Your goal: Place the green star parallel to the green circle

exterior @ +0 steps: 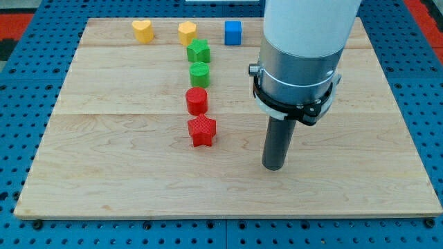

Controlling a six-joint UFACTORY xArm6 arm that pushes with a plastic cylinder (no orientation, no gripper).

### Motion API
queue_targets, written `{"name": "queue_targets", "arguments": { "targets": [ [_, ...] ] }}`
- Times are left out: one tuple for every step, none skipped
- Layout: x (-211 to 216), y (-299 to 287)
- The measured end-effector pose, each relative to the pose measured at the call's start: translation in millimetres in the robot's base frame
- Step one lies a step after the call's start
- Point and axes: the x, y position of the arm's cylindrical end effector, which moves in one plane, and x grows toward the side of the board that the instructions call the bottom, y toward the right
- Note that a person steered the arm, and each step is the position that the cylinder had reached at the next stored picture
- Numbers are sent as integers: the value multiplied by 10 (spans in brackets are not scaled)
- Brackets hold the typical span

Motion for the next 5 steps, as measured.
{"name": "queue_targets", "arguments": {
  "targets": [
    [0, -60],
    [195, -579],
    [218, -1329],
    [168, -1445],
    [168, -1445]
  ]
}}
